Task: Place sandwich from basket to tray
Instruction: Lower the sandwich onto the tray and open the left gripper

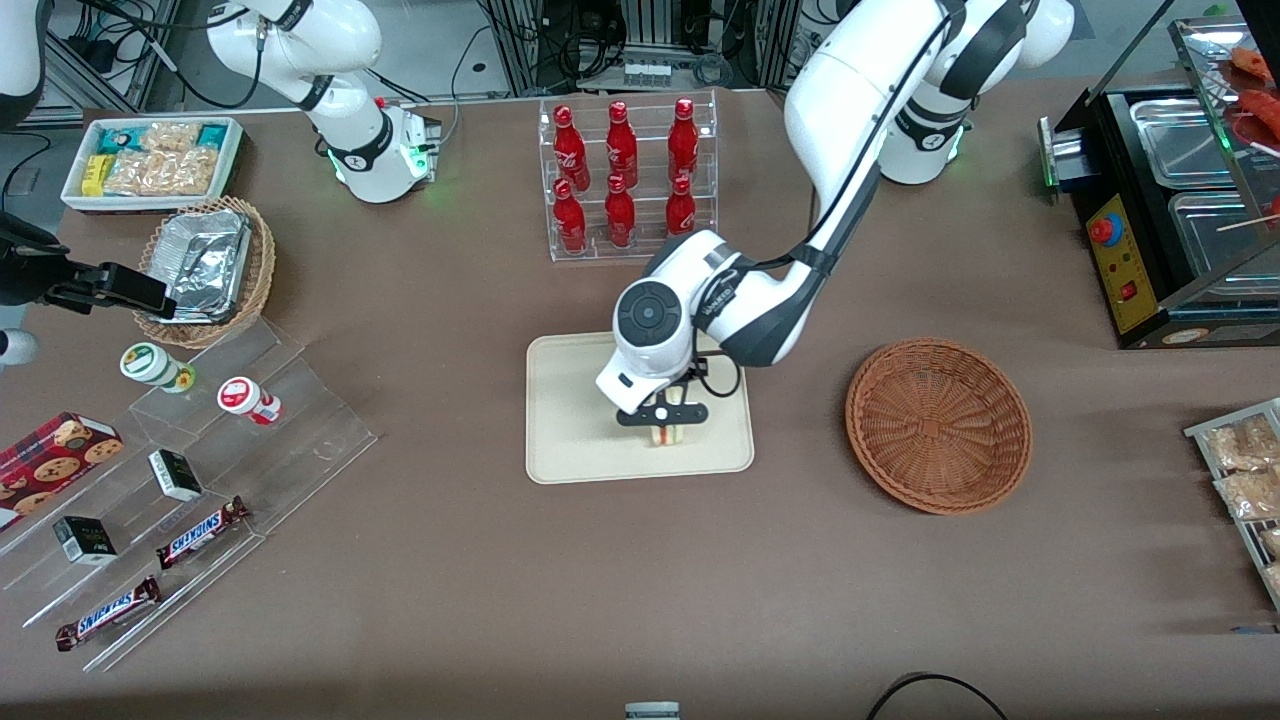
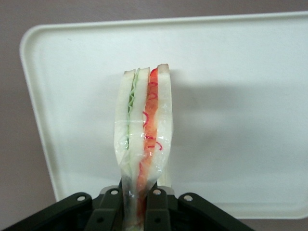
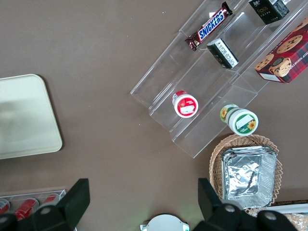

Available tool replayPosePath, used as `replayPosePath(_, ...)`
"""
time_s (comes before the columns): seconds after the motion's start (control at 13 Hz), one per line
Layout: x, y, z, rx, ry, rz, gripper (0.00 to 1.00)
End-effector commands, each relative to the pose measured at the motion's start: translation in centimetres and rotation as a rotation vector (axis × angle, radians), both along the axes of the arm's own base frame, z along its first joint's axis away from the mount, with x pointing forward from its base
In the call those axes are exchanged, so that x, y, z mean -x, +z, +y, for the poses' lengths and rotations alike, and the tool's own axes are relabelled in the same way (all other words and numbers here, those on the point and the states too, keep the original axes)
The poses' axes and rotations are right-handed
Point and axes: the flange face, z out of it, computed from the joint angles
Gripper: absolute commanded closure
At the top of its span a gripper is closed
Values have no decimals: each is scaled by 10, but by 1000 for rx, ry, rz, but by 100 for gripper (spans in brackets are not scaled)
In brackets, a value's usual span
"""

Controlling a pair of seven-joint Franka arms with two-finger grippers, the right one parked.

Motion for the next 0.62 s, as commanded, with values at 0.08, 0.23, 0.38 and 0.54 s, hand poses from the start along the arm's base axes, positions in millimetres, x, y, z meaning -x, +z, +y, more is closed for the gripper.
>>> replayPosePath(0.08,2,-7,-22,56,60,3,100)
replayPosePath(0.23,3,-13,-22,51,69,9,100)
replayPosePath(0.38,15,-21,-36,39,58,-10,100)
replayPosePath(0.54,16,-28,-38,34,73,-20,100)
